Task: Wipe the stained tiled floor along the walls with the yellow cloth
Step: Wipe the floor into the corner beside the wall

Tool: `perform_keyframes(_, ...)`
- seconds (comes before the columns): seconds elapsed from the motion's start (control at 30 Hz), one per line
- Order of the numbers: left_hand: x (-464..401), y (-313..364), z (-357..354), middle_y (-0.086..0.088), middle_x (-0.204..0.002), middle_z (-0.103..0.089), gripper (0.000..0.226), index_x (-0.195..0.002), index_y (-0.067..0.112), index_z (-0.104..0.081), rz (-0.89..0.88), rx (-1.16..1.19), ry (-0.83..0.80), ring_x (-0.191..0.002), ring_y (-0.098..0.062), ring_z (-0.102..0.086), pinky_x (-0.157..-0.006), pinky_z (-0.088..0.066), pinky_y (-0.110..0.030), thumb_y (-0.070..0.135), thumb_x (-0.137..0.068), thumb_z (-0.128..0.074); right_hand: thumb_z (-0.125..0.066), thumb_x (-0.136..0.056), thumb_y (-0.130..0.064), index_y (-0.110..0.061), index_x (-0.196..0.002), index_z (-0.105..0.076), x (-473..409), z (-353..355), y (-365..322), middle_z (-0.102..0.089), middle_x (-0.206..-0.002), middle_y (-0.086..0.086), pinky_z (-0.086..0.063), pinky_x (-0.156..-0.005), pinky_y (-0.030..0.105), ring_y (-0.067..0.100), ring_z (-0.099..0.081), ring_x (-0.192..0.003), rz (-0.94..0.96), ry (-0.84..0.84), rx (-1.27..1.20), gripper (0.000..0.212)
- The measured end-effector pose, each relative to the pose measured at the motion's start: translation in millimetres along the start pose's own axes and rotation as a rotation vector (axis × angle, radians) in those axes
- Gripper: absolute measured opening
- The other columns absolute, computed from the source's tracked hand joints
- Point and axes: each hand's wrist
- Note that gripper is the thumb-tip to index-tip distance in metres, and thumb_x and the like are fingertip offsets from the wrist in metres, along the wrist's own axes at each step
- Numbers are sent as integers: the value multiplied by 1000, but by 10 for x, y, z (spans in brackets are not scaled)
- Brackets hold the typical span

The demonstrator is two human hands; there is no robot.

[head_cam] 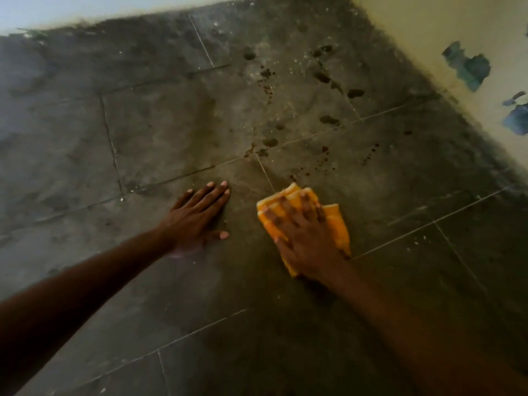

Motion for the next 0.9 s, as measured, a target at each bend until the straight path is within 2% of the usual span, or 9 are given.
perform_keyframes(0.07,-144,-89,58,14,-173,19,97,-166,34,10,-21,35,54,-161,-15,17,-132,4,-44,86,-88,-13,-36,-97,-56,-55,-160,-1,270,-88,-6,6,-175,-7,1,-127,60,35,13,-160,109,-36,81,73)
perform_keyframes(0.13,-304,-186,86,13,-175,11,90,-168,33,1,36,106,135,-162,-14,12,-132,-1,-43,79,-93,-16,-43,-94,-58,-53,-161,-9,423,-88,229,-2,-176,-3,-14,-123,68,37,-1,-161,94,0,144,76)
perform_keyframes(0.23,-529,-304,106,9,-177,5,85,-169,28,-6,143,159,234,-163,-12,9,-131,1,-39,73,-98,-20,-34,-96,-60,-53,-161,-8,212,-25,633,2,-176,0,-12,-122,72,39,1,-161,-208,100,98,71)
perform_keyframes(0.33,-693,-480,127,4,-178,-1,82,-169,24,-13,260,174,332,-164,-16,4,-132,-2,-42,69,-101,-22,-30,-98,-61,-47,-163,-8,-480,36,458,2,-176,3,-7,-124,69,44,5,-159,-413,184,22,70)
perform_keyframes(0.5,-970,-771,324,-1,-178,-6,86,-169,25,-17,406,162,379,-164,-20,-3,-131,-5,-44,74,-99,-20,-46,-96,-55,-47,-163,-12,-179,-114,-78,-3,-176,1,-18,-123,66,41,-1,-160,-31,121,59,76)
perform_keyframes(0.57,-1054,-831,380,-2,-178,-7,85,-169,25,-17,422,141,394,-164,-22,-5,-131,-6,-44,74,-99,-19,-51,-89,-59,-49,-162,-18,80,-94,41,-7,-176,1,-25,-117,69,42,-12,-159,-32,125,120,80)
perform_keyframes(0.73,-1118,-845,298,0,-177,-9,78,-168,27,-18,442,93,464,-164,-18,-5,-132,-6,-43,69,-103,-22,-29,-96,-64,-45,-164,-7,-996,26,337,2,-176,6,-9,-121,74,47,3,-158,-522,247,45,75)
perform_keyframes(0.77,-1128,-861,292,0,-177,-7,78,-168,28,-17,439,89,460,-164,-17,-3,-132,-5,-42,70,-103,-21,-29,-98,-65,-43,-165,-5,-1273,68,229,3,-175,8,-6,-121,74,49,5,-158,-542,262,16,74)
perform_keyframes(0.9,-1092,-866,278,1,-177,-9,78,-168,28,-20,444,98,464,-164,-16,-3,-133,-8,-45,70,-102,-20,-40,-97,-63,-47,-163,-10,-1255,-2,-248,-2,-176,2,-16,-121,70,43,2,-160,-123,184,83,74)
Point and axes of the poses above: each hand's wrist, its own x-axis away from the middle knuckle, its own z-axis out of the back of the hand, y = z × x
